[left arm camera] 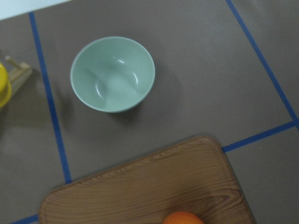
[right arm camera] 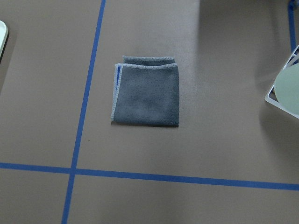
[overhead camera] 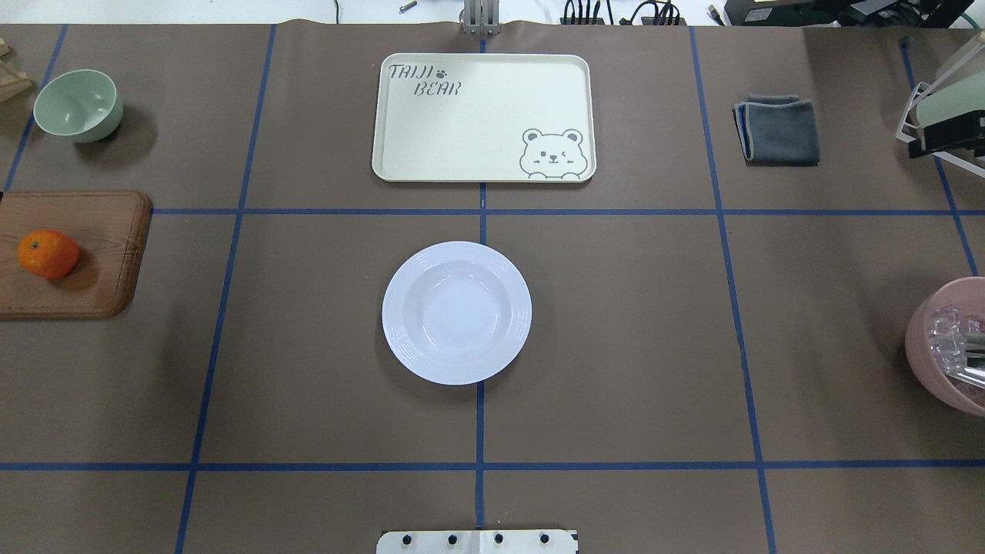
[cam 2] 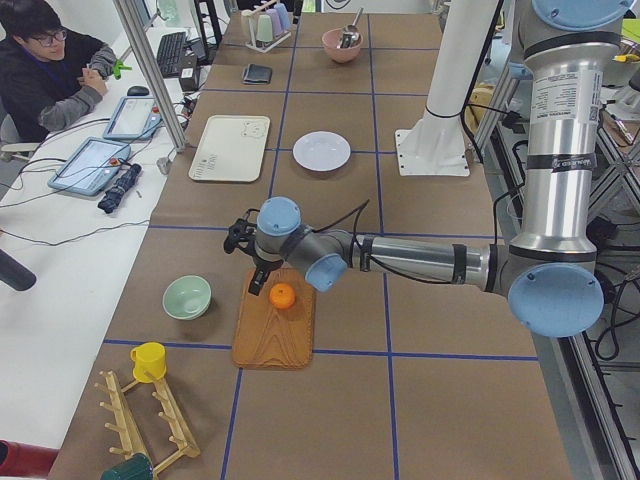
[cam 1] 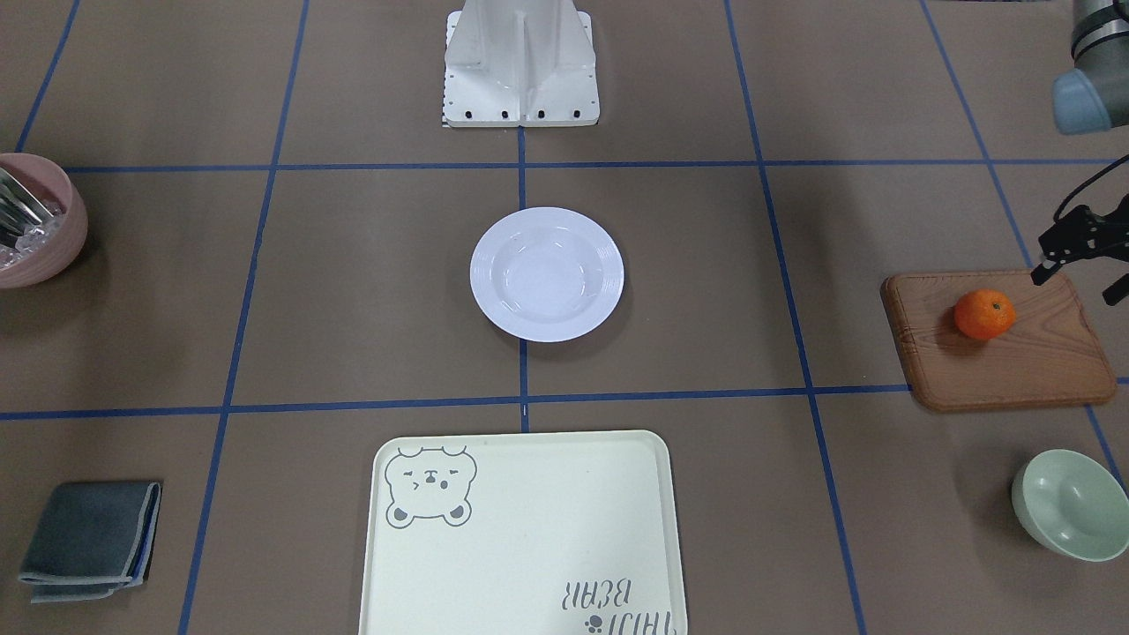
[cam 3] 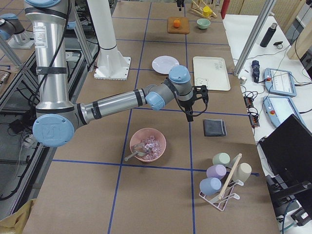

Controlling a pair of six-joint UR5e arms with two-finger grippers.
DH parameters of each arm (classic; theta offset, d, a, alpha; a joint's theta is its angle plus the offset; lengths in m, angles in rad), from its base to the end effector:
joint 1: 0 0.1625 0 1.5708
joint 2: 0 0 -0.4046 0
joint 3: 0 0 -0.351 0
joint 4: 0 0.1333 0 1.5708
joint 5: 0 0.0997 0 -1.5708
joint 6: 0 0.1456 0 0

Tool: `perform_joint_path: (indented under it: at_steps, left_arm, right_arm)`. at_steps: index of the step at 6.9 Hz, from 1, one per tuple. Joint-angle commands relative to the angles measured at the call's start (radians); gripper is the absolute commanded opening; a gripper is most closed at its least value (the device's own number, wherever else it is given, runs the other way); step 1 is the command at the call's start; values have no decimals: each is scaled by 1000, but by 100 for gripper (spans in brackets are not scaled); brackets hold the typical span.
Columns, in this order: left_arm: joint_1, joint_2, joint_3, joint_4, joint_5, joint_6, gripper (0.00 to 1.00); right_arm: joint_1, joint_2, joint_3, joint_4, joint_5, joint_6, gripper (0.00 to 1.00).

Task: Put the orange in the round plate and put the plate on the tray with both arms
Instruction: 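Move the left gripper toward the orange on the wooden board, then grasp the orange on the wooden board with the left gripper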

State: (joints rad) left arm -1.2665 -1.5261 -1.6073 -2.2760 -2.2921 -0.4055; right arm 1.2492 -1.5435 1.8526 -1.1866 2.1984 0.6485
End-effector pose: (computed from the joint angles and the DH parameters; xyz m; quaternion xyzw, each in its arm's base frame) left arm 0.1082 -0.4686 0.5894 0.1844 0.4220 0.0759 0.8844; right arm -0.1119 -0.4870 0.4871 0.1505 -0.4075 0.0421 0.8997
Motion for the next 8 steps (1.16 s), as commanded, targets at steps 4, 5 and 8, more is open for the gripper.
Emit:
perform_joint_path:
  at_steps: [4, 5, 8]
  left_arm:
    - [174, 0, 107, -151, 115, -214, 99]
    - [176, -17, 133, -151, 137, -211, 99]
    - [203, -35, 177, -161, 158, -210, 99]
  right_arm:
    - [-48, -15, 7, 2, -52, 42, 100]
    - [-48, -18, 7, 2, -52, 42, 100]
    - [-48, -20, 5, 2, -52, 40, 100]
